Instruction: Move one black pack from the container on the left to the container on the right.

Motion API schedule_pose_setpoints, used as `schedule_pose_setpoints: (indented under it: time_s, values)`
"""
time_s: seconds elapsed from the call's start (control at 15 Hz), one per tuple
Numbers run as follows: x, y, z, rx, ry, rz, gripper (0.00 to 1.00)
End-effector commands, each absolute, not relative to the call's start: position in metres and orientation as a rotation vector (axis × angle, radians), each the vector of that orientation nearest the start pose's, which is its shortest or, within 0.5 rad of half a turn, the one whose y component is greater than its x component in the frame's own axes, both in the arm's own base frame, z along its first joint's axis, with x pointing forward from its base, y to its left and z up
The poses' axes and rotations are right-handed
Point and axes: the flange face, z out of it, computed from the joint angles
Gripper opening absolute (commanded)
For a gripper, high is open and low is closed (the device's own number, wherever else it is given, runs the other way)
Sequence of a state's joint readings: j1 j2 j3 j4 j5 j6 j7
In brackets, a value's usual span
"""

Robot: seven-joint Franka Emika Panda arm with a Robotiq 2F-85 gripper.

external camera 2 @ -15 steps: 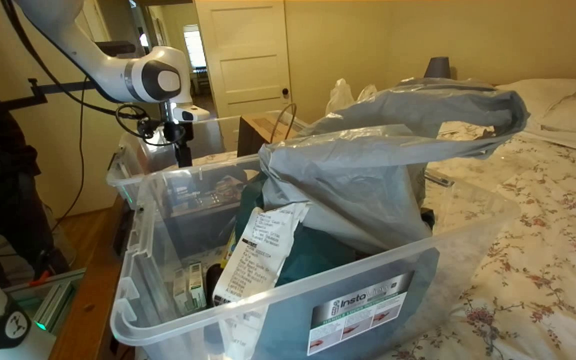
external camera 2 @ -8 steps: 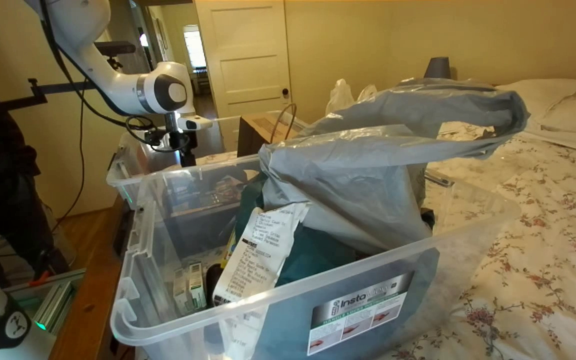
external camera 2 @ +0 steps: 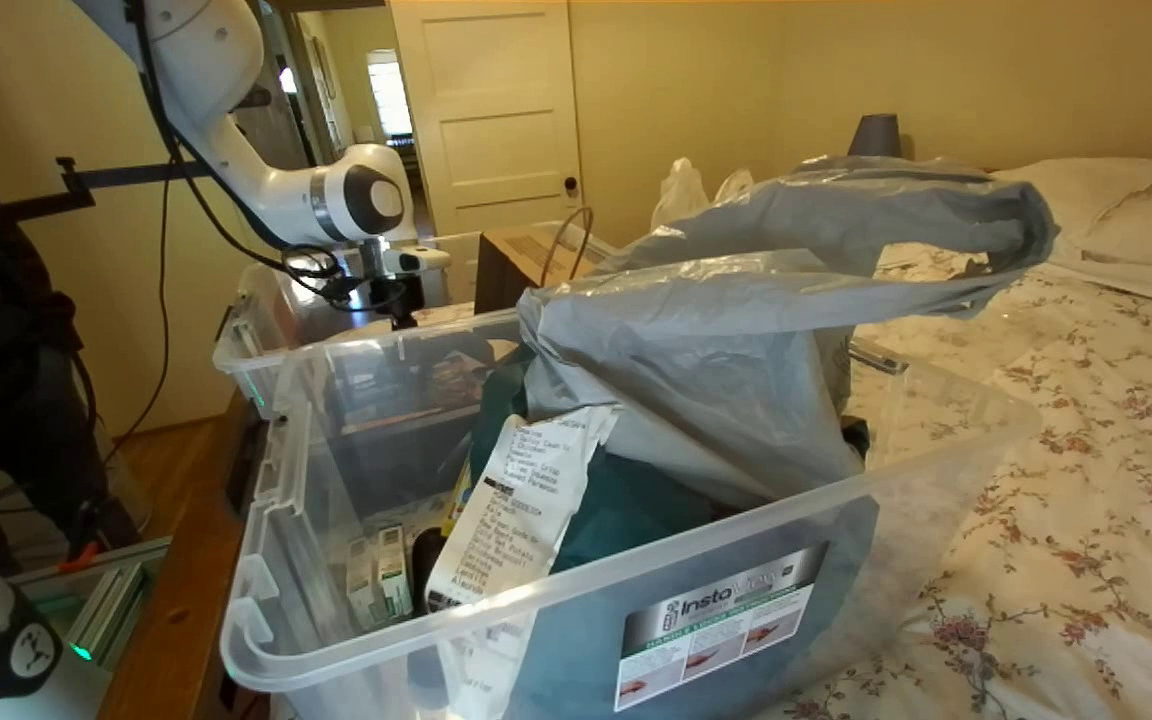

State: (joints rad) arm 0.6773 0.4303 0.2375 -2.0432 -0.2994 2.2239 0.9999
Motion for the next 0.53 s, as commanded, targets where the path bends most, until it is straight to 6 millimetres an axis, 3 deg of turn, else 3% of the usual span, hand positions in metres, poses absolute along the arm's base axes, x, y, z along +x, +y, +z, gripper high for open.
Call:
schedule_pose_setpoints:
  time_s: [0.0, 0.2, 0.47]
  values:
    - [0.371, 0.443, 0.212, -3.48, -0.081, -0.03, 1.0]
    - [0.372, 0.432, 0.225, -3.527, 0.012, -0.071, 1.0]
    - [0.357, 0.422, 0.253, -3.587, 0.12, -0.021, 1.0]
